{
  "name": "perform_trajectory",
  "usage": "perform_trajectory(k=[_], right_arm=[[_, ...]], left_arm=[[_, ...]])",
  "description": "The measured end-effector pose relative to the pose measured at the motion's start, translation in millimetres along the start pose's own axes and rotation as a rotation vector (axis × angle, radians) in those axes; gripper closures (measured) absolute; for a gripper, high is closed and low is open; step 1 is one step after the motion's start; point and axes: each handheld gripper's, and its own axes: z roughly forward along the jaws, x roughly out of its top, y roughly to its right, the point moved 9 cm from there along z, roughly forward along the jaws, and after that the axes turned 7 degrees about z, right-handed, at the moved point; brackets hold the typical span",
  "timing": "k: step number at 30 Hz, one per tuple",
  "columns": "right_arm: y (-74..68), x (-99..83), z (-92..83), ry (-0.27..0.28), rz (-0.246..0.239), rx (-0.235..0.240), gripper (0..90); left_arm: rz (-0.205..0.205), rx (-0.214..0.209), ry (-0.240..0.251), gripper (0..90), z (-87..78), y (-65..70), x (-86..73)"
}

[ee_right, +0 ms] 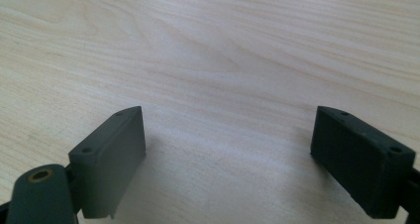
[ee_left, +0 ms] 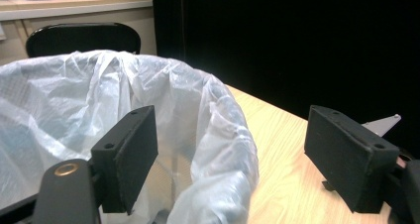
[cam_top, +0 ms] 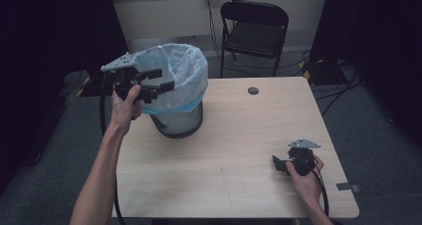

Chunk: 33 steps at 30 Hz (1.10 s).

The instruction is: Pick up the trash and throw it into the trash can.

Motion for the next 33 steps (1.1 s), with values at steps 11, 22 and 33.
perform_trajectory(k=[11, 22, 33], right_arm=[[0.1, 0.0, 0.0, 0.0, -0.001, 0.0, 12.9], [0.1, 0.0, 0.0, 0.0, -0.001, 0.0, 12.9], [0.1, 0.0, 0.0, 0.0, -0.001, 0.0, 12.9]], left_arm=[[0.001, -0.025, 0.064, 23.0, -23.5, 24.0, -3.7], [0.012, -0.05, 0.086, 23.7, -30.3, 46.7, -28.0], [0.024, -0.07, 0.006, 21.3, -12.8, 67.5, -84.4]])
